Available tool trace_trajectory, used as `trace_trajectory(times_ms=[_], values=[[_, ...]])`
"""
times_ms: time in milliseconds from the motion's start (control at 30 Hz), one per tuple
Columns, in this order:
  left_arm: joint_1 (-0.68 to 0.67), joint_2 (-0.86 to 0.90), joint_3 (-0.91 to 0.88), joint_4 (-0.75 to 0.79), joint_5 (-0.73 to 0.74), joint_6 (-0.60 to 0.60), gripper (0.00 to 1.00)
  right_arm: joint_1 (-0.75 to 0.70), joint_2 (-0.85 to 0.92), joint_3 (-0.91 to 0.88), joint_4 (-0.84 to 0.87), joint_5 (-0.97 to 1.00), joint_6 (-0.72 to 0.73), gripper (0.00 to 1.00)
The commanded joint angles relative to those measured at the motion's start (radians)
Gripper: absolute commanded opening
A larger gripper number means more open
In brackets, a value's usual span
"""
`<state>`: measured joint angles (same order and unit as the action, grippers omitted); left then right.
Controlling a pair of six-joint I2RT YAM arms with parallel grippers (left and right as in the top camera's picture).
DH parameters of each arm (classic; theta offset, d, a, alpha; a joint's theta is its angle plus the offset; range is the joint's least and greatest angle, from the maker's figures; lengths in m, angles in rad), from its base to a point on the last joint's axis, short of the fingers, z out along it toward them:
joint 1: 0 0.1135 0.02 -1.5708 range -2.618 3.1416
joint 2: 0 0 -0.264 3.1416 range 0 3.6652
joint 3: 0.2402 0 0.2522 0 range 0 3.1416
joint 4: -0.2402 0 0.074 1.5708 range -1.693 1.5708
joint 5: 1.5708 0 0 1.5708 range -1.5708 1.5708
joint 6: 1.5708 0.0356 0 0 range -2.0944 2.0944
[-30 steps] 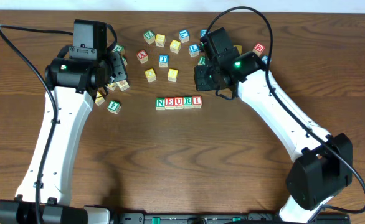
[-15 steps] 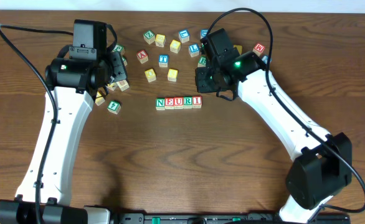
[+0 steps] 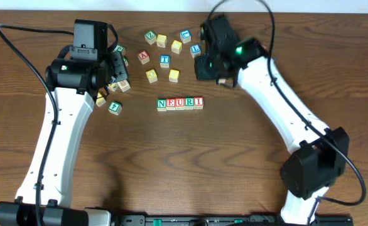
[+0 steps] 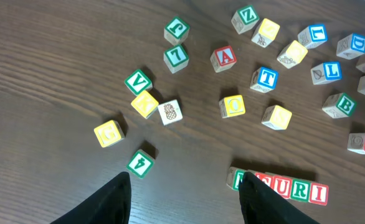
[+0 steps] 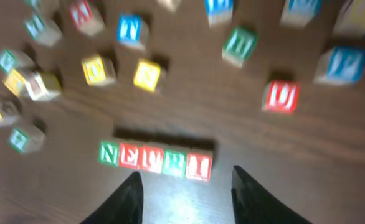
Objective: Spell out NEURIPS
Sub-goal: 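Move the right gripper to the blue P block at upper right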
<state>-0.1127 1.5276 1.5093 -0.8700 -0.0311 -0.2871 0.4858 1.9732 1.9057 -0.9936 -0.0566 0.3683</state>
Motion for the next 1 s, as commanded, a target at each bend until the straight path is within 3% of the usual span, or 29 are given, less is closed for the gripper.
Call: trace_trajectory(times_ms=[0,167,967], values=[[0.005,-0.012,0.006,-0.001,0.0,0.01,0.55,-0.025,0.125,0.154,-0.054,0.005,-0.036,0.42],[0.005,-0.012,0.006,-0.005,0.0,0.01,0.55,-0.043,0.241,0.297,-0.108,0.017,-0.056,0.43],[0.005,-0.012,0.005,-0.004,0.0,0.01,0.55,-0.245,0.39,0.299,-0.135,0.096,-0.053,0.44]])
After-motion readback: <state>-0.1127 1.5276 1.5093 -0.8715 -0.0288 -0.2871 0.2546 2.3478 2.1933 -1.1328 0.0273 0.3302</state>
